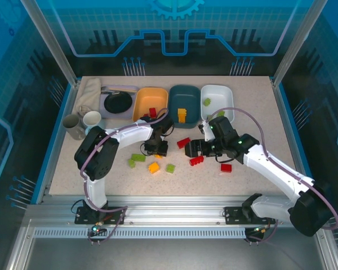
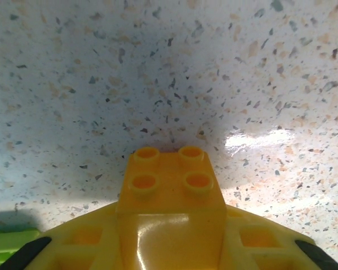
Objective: Sort the legos into containers by color
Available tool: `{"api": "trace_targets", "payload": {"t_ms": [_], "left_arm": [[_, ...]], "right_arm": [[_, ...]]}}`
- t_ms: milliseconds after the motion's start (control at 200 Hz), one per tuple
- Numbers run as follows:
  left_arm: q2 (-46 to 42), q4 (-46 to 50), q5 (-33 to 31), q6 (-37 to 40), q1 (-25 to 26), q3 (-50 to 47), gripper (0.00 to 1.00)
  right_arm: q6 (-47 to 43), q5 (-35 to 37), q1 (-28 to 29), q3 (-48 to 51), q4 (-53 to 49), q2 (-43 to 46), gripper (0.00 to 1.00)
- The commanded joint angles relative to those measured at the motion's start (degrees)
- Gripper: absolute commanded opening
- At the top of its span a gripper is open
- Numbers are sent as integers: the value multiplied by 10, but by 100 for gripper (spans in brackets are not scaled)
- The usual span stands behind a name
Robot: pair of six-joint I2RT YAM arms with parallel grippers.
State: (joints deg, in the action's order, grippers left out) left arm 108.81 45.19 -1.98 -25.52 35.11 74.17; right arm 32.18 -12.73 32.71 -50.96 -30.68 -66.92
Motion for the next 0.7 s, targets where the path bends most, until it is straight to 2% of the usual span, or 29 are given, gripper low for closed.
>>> {"api": "trace_targets", "payload": {"t_ms": [0, 230, 575, 695], "left_arm": [[-46, 30, -19, -15, 4, 55, 28], [7, 73, 7, -24, 1, 232, 28], [243, 105, 87, -58, -29, 568, 30], [314, 101, 117, -79, -37, 644, 32]], "right_arm": [[25, 41, -25, -22, -15, 30, 85], [79, 44, -89, -47, 64, 31, 85], [125, 10, -153, -122, 126, -65, 86], [137, 7, -165, -146, 127, -87, 86]]}}
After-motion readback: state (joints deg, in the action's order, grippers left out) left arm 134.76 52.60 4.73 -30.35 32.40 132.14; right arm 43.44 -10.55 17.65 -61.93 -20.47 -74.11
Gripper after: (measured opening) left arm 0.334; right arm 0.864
